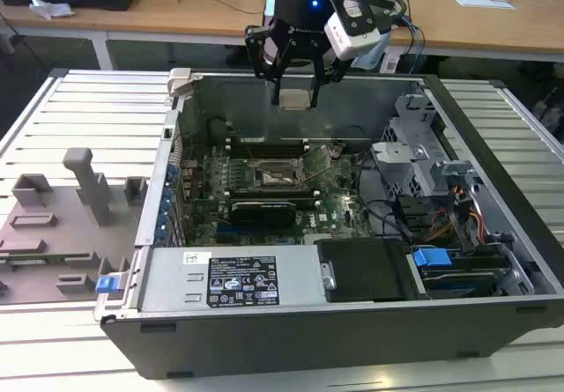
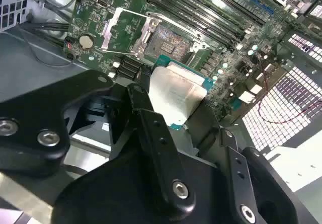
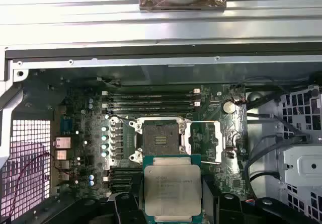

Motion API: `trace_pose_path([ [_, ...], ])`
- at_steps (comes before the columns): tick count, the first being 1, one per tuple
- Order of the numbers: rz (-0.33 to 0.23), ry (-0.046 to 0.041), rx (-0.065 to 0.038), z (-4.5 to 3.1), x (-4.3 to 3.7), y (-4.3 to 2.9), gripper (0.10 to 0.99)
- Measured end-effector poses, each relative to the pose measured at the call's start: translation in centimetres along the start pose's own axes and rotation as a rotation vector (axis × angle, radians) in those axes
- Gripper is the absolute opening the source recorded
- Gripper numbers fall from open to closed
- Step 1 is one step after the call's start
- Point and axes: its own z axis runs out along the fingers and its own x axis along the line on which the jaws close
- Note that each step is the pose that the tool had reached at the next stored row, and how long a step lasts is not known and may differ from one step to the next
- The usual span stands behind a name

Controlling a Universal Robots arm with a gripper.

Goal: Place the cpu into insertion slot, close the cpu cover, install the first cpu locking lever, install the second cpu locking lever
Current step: 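Place the cpu into insertion slot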

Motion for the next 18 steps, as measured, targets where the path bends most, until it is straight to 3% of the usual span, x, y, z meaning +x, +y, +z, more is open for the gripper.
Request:
trace_pose_path([
  [11,0.000,0.0002,0.000,2.43,0.08,-0.22,0.545],
  [15,0.000,-0.0002,0.014,3.12,0.07,-0.21,0.545],
  [17,0.000,-0.0005,0.026,3.81,0.07,-0.09,0.545],
  [18,0.000,-0.0005,0.026,4.08,0.07,-0.02,0.545],
])
